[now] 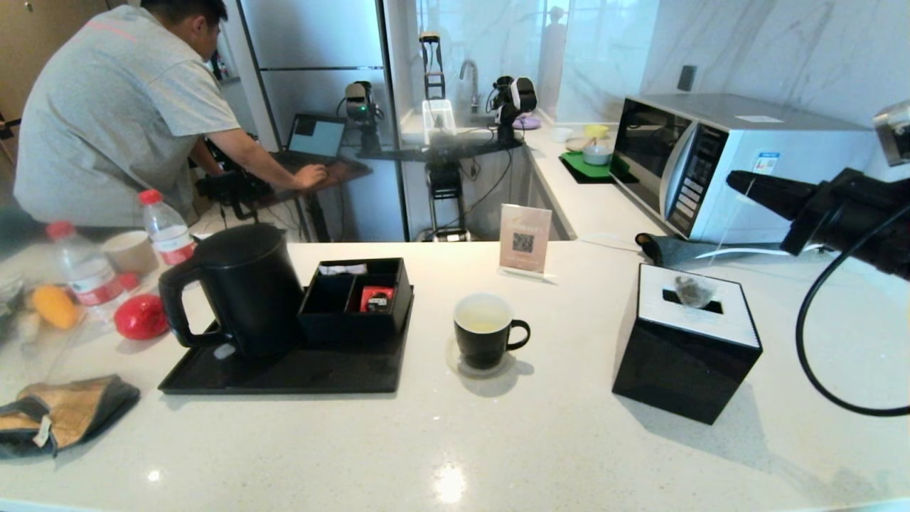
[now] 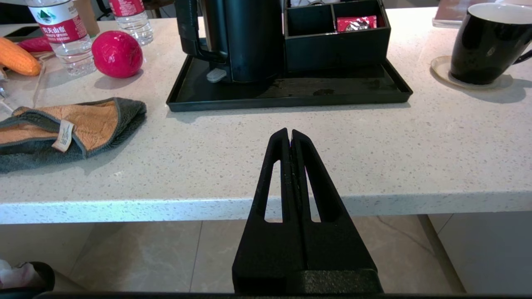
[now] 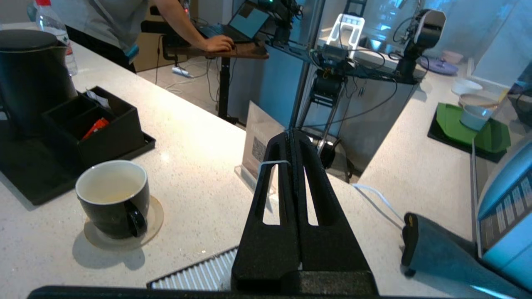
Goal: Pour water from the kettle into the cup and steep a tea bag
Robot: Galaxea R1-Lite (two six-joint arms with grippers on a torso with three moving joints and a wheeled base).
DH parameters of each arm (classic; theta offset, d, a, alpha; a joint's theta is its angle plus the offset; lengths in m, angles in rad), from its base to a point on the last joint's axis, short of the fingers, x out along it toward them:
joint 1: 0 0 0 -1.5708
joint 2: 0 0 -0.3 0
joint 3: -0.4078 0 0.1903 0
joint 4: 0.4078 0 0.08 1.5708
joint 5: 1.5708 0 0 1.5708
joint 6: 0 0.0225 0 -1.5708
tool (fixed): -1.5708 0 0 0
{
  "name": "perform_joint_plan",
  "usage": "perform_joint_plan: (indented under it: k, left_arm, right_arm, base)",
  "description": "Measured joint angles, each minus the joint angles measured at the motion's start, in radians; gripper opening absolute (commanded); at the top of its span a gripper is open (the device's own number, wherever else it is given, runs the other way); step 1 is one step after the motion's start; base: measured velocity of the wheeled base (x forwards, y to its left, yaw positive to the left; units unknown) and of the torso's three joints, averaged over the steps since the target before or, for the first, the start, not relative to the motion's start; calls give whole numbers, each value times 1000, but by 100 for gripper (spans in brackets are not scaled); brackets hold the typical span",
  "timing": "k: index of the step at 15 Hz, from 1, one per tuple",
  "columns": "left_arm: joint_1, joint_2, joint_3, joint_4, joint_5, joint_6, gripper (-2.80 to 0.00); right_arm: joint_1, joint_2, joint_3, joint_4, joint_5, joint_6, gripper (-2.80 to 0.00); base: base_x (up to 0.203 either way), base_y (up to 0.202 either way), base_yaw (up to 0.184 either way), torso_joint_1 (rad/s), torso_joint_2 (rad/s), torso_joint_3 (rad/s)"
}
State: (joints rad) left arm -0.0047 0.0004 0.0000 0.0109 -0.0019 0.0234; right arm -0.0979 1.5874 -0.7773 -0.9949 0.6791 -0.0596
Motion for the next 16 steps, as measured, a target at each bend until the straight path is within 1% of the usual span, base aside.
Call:
perform_joint_plan:
  k: [4, 6, 9, 12, 16]
  left_arm:
    - [0, 0, 0, 0, 1, 1, -280]
    - [0, 0, 0, 0, 2, 1, -280]
    - [0, 0, 0, 0, 1, 0, -280]
    - [0, 0, 0, 0, 1, 1, -280]
    - [0, 0, 0, 0, 1, 0, -280]
  right_arm:
    - [-25, 6, 20, -5, 3, -5, -280]
    - [-28, 13, 34, -34, 5, -2, -280]
    - [-28, 24, 68, -70, 7, -1, -280]
    - [-26, 26, 95, -74, 7, -3, -280]
    - [-9, 27, 98, -74, 7, -2, -280]
  base:
    - [0, 0, 0, 0, 0, 0]
    - [0, 0, 0, 0, 0, 0]
    - [0, 0, 0, 0, 0, 0]
    - [0, 0, 0, 0, 0, 0]
    - [0, 0, 0, 0, 0, 0]
